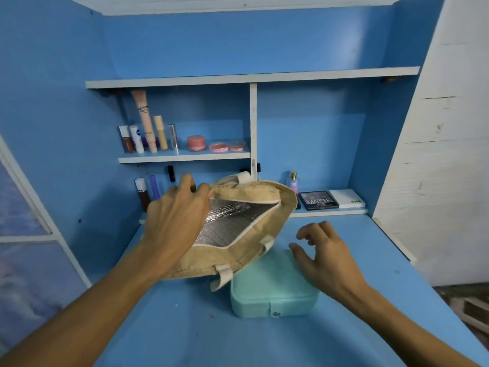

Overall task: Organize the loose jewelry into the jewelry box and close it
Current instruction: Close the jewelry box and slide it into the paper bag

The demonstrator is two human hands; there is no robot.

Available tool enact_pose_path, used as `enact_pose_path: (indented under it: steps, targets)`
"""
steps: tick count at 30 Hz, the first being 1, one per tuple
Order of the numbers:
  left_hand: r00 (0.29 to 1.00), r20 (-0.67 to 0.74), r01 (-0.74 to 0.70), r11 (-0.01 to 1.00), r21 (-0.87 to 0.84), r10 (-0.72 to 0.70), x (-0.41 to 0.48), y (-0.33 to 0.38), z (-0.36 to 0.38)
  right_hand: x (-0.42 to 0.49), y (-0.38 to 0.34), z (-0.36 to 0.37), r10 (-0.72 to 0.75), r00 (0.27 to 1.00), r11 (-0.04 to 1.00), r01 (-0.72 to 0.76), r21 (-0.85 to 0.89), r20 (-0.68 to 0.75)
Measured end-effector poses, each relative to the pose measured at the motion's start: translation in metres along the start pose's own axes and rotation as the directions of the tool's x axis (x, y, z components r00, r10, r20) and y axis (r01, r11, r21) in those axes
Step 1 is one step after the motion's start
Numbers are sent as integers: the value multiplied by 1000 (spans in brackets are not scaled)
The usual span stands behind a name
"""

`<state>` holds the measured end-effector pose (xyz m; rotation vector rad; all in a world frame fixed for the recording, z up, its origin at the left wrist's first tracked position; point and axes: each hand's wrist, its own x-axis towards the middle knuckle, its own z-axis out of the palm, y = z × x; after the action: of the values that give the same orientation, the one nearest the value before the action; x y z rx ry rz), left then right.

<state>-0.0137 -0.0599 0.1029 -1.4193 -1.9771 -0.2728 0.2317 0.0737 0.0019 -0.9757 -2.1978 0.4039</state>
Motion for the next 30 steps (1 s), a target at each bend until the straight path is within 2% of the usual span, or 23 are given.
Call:
enact_pose_path:
  steps: [1,3,5,6,14,17,19,21,25,30]
  targets:
    - [1000,3,4,1000,7,-4,-2,3,1,-3,3,-6,135,984,991,-136,-7,119]
    - [1000,12,5,1000,12,-5,-6,8,3,-5,6,-15,292,868,956,-277,-98,402]
    - [1000,10,3,1000,14,-3,-8,10,3,-6,7,-17,321,763,946,-285,-153,561]
    - [1000,8,1,1000,18,-1,-10,12,2,-6,7,-16,324,744,944,-296,-147,585]
    - [1000,17,-6,1000,-10,6,-16,18,4,-15,-6,-17,367,763,855,-502,131,532]
    - [1000,28,-13,1000,-21,13,-19,21,3,-22,-2,-23,410,690,661,-675,327,596]
    - [999,36,-20,999,-35,21,-20,22,3,-25,4,-32,412,635,530,-750,396,654]
    - [999,40,-28,998,-48,29,-19,22,2,-27,11,-44,403,630,492,-761,424,663]
    - [997,60,-39,996,-76,44,-20,24,1,-26,26,-76,394,664,506,-734,453,636]
    - [992,100,-72,991,-110,83,-24,35,-2,-30,43,-115,401,701,447,-712,542,590]
